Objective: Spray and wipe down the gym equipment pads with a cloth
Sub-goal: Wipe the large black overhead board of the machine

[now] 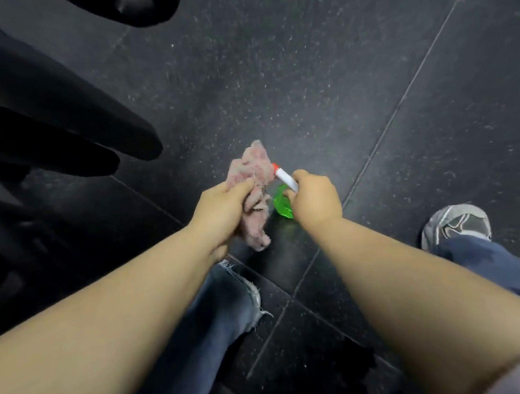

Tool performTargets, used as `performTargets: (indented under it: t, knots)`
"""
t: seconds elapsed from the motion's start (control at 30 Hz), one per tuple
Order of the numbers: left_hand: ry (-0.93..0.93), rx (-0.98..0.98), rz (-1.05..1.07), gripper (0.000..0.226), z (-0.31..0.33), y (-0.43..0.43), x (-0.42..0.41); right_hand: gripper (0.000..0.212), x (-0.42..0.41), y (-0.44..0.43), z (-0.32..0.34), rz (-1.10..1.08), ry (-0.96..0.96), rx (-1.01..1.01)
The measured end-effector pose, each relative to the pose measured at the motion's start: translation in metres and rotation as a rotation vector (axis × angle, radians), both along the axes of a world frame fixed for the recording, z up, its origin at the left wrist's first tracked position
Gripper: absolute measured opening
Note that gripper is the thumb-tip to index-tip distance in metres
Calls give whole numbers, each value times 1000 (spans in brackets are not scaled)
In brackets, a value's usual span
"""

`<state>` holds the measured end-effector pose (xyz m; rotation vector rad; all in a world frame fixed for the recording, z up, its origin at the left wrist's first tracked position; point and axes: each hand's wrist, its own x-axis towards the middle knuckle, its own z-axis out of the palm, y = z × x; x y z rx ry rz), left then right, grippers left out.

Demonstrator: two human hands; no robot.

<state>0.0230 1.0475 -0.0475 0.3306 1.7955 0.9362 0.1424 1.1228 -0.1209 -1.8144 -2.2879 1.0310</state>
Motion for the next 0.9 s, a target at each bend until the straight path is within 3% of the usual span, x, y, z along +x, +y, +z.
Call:
performTargets:
  t: [0.2, 0.33, 0.43, 0.53, 0.6, 0.7, 0.77, 0.83, 0.9]
  knots:
    - [-184, -112, 64, 34, -9, -6, -11, 14, -11, 7, -36, 53, -110, -78]
    - [-248, -13, -4, 32, 25, -22, -5, 20, -7, 2, -20, 58, -137, -160]
    - [-152, 87, -13, 16, 58, -36, -4, 31, -10, 2, 19, 47, -97, -155]
    - [-25, 152, 5, 29, 109, -58, -6, 24, -20, -2, 89, 23, 112, -71]
    - [22, 233, 35, 14, 149, -73, -7, 17, -30, -11, 148, 18, 339, -119]
    - [151, 396, 64, 23, 212, -106, -18, 46, -41, -47, 251, -3, 676, -404]
    - [237, 486, 81, 18, 250, -130, -29, 62, -44, -74, 313, 66, 811, -618]
    - [266, 586, 125, 13, 294, -161, -42, 70, -48, -108, 370, 221, 891, -694]
    - [297, 671, 135, 13, 335, -192, -53, 49, -51, -141, 412, 357, 915, -613]
